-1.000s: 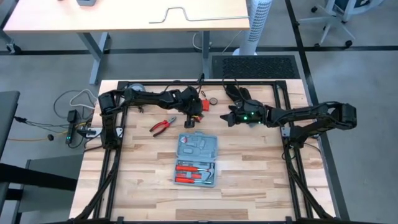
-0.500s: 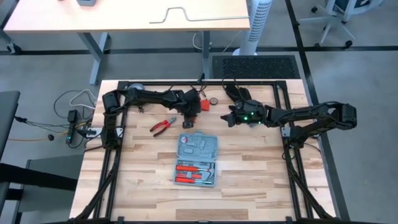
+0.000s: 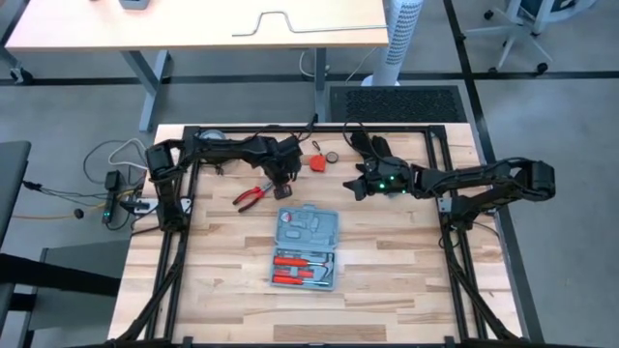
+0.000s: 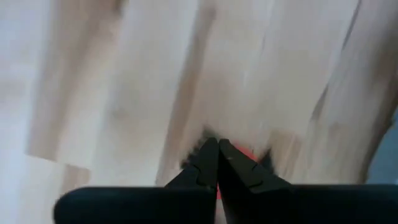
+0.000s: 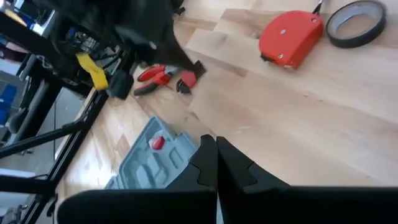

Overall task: Prefit tool cases
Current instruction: Put the orange hex key set into the gray prefit tool case

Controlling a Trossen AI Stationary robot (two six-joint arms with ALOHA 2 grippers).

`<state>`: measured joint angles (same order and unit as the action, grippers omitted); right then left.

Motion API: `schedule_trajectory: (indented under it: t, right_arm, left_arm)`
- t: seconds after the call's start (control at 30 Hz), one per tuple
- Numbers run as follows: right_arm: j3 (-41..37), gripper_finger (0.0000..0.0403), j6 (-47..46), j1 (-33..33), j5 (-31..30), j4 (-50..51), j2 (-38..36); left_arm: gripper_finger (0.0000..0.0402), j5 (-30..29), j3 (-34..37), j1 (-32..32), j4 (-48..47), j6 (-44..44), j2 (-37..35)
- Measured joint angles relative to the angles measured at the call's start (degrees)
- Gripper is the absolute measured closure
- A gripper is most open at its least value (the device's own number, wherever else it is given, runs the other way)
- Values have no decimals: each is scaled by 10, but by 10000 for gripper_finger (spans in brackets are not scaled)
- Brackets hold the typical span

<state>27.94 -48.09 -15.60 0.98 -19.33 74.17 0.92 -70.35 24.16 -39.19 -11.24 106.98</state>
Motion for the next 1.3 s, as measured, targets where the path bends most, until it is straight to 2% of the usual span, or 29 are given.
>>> schedule_trajectory:
  t: [0.23, 0.4, 0.5, 0.63, 0.7, 0.83, 0.93, 1.03, 1.17, 1.3]
  right_arm:
    - [0, 403, 5, 5, 8, -1, 0]
    - [0, 403, 8, -4, 25, -1, 0]
    - [0, 403, 15, -9, 45, -10, 0]
    - [0, 403, 30, -11, 82, -20, 0]
    - [0, 402, 48, -9, 95, -22, 0]
    - [0, 398, 85, -9, 98, -16, 0]
    - [0, 394, 89, -9, 109, -12, 0]
    - [0, 386, 78, -5, 126, -9, 0]
    - [0, 371, 79, 3, 127, 8, 0]
    - [0, 367, 68, 1, 114, 12, 1]
  left_arm:
    - [402, 10, 18, -7, 91, 83, -56]
    - [402, 56, 115, -10, 222, 127, -153]
    - [402, 63, 182, -10, 297, 157, -221]
    - [402, 63, 235, -12, 304, 163, -288]
    - [401, 52, 240, -19, 271, 152, -302]
    - [402, 18, 232, -39, 195, 130, -292]
    - [402, 16, 227, -47, 171, 108, -266]
    - [402, 13, 225, -47, 172, 91, -230]
    - [402, -18, 224, -29, 153, 113, -185]
    - [402, -10, 225, -9, 151, 130, -172]
